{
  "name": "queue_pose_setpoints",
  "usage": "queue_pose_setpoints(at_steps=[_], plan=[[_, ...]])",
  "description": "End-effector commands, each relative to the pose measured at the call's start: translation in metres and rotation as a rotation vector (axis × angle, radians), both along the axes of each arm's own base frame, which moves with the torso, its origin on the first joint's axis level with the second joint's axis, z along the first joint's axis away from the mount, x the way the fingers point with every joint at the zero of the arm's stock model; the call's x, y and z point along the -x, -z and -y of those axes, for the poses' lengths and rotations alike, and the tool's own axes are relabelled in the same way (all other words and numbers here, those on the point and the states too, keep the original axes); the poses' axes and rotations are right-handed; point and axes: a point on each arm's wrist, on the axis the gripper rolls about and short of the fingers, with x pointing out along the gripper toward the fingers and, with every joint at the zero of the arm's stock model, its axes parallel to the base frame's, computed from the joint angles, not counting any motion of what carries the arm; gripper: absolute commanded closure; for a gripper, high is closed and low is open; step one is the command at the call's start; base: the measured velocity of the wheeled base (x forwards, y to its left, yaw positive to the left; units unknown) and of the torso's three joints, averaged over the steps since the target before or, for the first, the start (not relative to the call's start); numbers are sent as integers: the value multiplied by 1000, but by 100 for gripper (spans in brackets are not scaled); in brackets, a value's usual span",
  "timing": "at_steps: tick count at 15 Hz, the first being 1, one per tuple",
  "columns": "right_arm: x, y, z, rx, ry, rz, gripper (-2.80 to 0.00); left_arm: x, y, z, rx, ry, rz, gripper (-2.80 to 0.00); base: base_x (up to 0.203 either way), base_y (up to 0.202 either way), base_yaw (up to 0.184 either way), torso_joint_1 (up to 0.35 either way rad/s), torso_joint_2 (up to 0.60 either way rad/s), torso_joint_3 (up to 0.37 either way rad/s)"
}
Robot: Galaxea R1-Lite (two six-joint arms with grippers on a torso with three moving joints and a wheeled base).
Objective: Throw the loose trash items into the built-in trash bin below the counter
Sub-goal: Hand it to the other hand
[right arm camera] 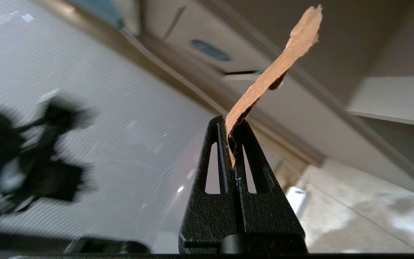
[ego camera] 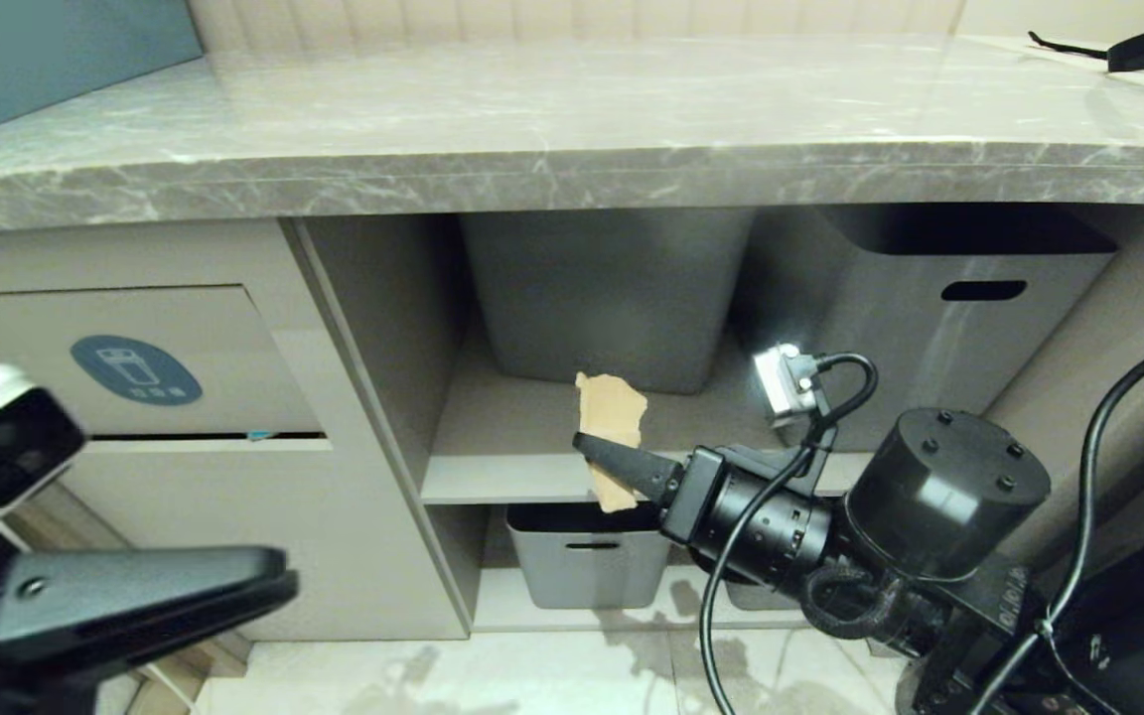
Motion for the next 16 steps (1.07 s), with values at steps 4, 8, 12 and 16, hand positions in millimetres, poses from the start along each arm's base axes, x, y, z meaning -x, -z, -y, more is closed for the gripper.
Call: queue_pose_setpoints(at_steps=[4, 8, 12, 16], plan=[[7, -4, -9, -17, -138, 0, 0, -87, 47, 44, -44, 36, -141, -280, 0, 0, 0, 0, 0, 0], [14, -6, -10, -21, -224, -10, 0, -110, 50, 61, -30, 56, -106, -280, 0, 0, 0, 0, 0, 0], [26, -5, -17, -16, -308, -25, 0, -120, 53, 70, -23, 32, -73, -280, 0, 0, 0, 0, 0, 0], [30, 1, -26, -4, -336, -42, 0, -116, 52, 79, -3, 54, -32, -280, 0, 0, 0, 0, 0, 0]])
